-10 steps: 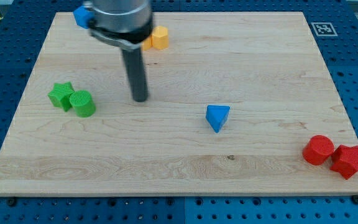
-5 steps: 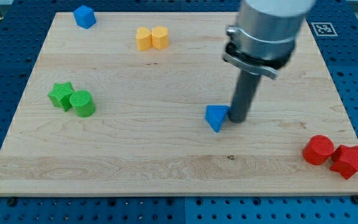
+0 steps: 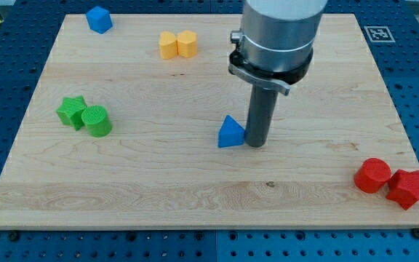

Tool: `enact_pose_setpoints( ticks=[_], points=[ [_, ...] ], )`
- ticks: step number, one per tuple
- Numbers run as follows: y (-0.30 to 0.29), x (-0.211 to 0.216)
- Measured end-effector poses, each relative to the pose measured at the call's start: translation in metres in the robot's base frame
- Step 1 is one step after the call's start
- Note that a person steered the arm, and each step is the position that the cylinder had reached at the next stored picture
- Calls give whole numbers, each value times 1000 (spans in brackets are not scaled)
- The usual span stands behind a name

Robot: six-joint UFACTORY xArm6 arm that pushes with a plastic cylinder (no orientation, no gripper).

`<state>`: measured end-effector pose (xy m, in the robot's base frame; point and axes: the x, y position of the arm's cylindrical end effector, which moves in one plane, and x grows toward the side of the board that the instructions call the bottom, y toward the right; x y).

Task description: Keep blue triangle in between green blocks and yellow blocks

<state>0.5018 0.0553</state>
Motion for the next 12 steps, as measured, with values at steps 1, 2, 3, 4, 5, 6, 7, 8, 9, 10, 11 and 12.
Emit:
enact_pose_setpoints(
  ticks=[1,2,3,4,5,6,7,8,9,10,11,12],
  points=[
    [-43,-12],
    [-80,-41],
    [-81,-43],
    [-74,-10],
    [-76,6],
    [-94,9],
    [-130,-8],
    [-163,-54],
    [-166,-74],
    [-159,-49],
    [-159,-30],
    [-169,-70]
  ],
)
